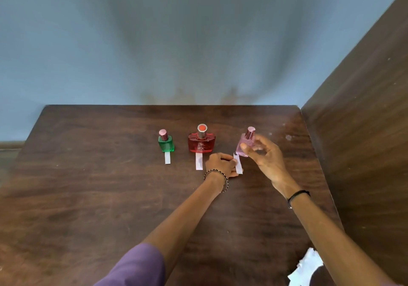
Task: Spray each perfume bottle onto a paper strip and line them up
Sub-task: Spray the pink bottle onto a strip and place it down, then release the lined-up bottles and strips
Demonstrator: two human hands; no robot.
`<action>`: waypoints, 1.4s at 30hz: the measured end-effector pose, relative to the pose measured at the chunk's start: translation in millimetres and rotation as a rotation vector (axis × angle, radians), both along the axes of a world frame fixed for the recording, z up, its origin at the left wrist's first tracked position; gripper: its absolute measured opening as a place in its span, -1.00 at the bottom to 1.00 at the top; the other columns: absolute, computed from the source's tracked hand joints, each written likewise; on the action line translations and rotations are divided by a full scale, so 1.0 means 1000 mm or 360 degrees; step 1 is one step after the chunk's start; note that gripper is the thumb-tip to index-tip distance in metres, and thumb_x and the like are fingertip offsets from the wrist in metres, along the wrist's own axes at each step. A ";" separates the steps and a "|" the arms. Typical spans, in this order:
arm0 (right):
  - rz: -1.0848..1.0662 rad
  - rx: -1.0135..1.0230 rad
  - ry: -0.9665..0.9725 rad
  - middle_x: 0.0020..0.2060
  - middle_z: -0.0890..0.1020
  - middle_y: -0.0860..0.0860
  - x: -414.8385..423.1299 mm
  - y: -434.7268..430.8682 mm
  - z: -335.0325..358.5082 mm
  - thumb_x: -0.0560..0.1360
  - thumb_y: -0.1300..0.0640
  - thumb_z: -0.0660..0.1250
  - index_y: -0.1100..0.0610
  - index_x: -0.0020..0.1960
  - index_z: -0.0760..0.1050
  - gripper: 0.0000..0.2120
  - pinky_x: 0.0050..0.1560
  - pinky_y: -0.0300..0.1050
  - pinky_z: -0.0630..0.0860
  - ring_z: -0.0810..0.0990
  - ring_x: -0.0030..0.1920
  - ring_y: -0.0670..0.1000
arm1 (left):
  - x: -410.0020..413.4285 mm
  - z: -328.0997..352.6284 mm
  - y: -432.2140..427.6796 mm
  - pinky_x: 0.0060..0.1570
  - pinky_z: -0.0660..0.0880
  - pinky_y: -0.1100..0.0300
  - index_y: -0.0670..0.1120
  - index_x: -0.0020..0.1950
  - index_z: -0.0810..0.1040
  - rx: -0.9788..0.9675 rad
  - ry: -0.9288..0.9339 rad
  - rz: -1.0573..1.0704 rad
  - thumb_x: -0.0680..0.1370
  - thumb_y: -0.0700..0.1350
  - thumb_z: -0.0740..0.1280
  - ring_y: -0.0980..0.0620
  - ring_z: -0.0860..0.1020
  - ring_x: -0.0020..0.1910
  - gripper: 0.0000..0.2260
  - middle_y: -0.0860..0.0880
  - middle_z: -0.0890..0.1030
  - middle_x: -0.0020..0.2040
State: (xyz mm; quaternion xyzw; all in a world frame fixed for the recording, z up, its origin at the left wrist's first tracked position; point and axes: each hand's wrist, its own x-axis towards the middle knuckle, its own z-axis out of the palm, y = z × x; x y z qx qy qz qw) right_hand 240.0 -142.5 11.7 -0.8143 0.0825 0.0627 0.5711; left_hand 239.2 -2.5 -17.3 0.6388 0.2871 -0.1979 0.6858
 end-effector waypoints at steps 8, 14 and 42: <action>0.0174 -0.0107 0.0048 0.02 0.70 -0.16 0.028 -0.006 -0.008 0.49 -0.04 0.49 -0.07 0.18 0.60 -0.72 0.10 -0.23 0.53 0.65 0.08 -0.20 | 0.012 -0.004 -0.014 -0.46 0.62 0.19 -0.16 -0.12 0.44 0.0116 -0.0109 0.0076 0.50 -0.35 0.41 0.00 0.62 -0.41 -0.82 -0.20 0.61 -0.19; 0.0326 -0.0172 0.0063 0.10 0.70 -0.09 0.030 -0.009 -0.013 0.53 0.01 0.45 -0.05 0.23 0.57 -0.72 0.03 -0.30 0.49 0.65 0.12 -0.12 | 0.015 -0.009 -0.016 -0.44 0.63 0.13 -0.19 -0.05 0.43 0.0154 -0.0115 0.0036 0.51 -0.34 0.40 0.02 0.62 -0.48 -0.84 -0.23 0.63 -0.15; -0.0002 -0.0307 0.0037 0.20 0.63 -0.18 -0.127 -0.028 -0.050 0.51 0.28 0.44 -0.06 0.29 0.45 -0.56 0.13 -0.12 0.57 0.54 0.23 -0.22 | -0.122 -0.008 -0.004 -0.35 0.64 0.17 -0.23 0.07 0.44 0.0112 -0.0088 -0.0035 0.60 -0.32 0.21 -0.02 0.68 -0.41 -0.92 -0.21 0.65 -0.26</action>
